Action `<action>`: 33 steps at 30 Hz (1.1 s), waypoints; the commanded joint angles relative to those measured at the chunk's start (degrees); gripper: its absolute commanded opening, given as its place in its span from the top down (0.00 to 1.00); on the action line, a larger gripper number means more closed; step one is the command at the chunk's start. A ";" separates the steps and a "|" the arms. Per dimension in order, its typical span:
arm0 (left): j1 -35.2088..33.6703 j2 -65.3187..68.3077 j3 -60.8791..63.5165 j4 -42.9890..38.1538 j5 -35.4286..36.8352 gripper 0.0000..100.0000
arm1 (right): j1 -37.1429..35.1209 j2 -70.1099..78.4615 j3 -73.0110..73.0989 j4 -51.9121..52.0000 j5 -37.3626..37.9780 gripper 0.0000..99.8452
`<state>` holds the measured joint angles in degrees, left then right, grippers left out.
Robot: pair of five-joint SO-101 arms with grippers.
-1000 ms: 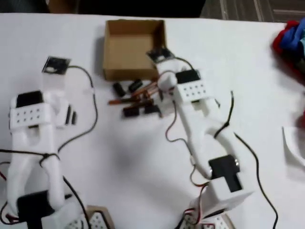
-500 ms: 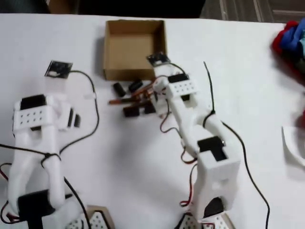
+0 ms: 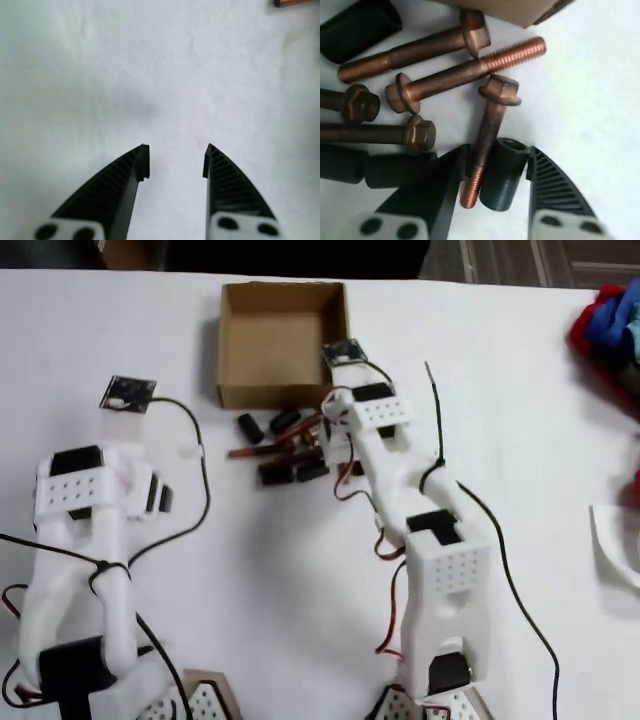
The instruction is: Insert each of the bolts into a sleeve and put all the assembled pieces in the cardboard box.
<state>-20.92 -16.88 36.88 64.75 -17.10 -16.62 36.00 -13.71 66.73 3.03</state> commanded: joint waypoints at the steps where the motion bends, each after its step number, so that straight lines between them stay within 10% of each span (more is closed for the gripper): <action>1: -0.62 -0.18 -0.04 -0.62 0.09 0.80 | 4.44 0.04 -4.66 4.53 0.18 0.82; 33: -0.53 -0.18 -0.22 -2.73 0.09 0.80 | 8.31 6.73 -12.75 11.65 0.26 0.82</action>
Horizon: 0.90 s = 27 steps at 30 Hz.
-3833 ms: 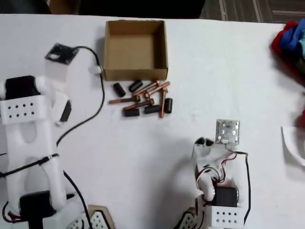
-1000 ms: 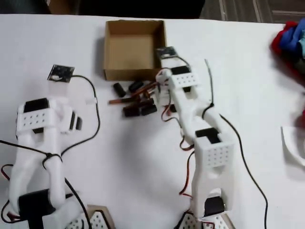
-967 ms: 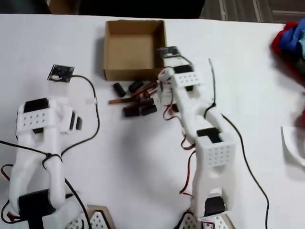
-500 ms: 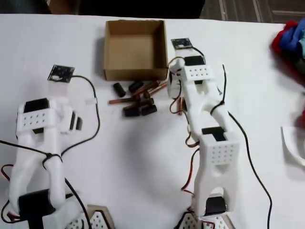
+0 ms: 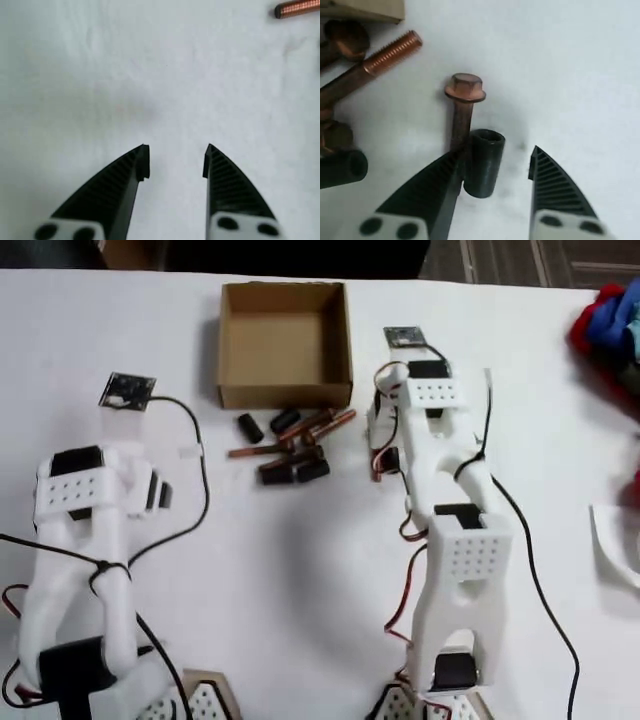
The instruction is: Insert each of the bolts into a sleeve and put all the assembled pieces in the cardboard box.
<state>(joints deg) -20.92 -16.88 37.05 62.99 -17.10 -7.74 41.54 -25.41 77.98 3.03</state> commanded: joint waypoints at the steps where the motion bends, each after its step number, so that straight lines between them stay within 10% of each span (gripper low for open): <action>1: -0.53 -0.18 -0.31 -0.97 0.09 0.80 | -0.66 1.80 -1.05 0.31 0.26 0.82; 27: -0.53 -0.18 -0.31 -0.97 0.09 0.80 | -0.75 4.44 -4.84 4.79 0.18 0.93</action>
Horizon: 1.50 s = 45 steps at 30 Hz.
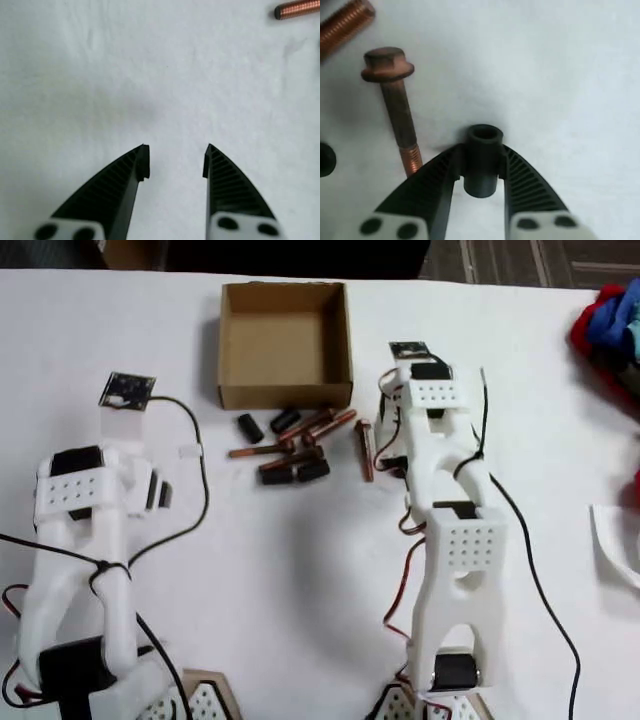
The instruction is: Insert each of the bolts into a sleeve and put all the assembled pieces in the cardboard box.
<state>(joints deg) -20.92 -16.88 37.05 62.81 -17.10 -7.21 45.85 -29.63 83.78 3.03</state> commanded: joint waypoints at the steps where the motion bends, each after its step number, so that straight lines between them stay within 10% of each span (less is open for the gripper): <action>1: -0.53 -0.18 -0.31 -0.79 0.09 0.80 | -1.27 0.13 -0.62 -1.01 0.18 0.93; 17: -0.53 -0.18 -0.22 -0.26 0.09 0.80 | -1.27 3.47 -3.78 0.04 0.26 0.83; 22: -0.53 -0.18 -0.22 -0.26 0.09 0.80 | -1.27 7.60 -9.85 4.53 0.26 0.98; 33: 8.00 8.70 -3.91 5.54 -3.08 0.80 | 2.33 4.70 -15.82 13.85 5.80 0.98; 45: 13.89 45.45 -50.51 25.23 2.11 0.80 | 5.58 -38.55 33.14 -8.57 10.99 0.98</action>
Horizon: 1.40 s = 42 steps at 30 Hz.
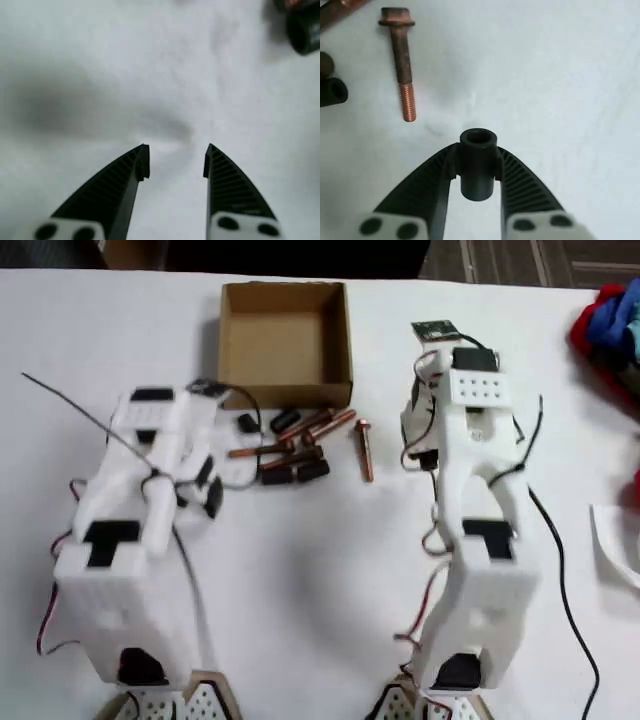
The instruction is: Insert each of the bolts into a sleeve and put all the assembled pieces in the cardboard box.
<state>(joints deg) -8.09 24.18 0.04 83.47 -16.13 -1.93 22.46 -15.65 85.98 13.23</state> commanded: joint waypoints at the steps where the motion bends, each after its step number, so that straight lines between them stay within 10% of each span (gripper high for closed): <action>1: 1.76 6.24 -17.36 6.15 1.14 0.80 | -0.04 -18.95 26.55 -16.04 0.88 0.98; 15: 16.26 27.34 -55.87 17.05 -24.09 0.80 | -2.51 -26.51 59.34 -47.25 -1.93 0.98; 42: 13.54 44.66 -69.67 17.14 -25.23 0.80 | -2.86 -26.24 59.08 -47.25 -1.85 0.98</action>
<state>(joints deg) 6.68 67.78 -69.58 100.00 -40.92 -4.31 -2.42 43.87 39.65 11.82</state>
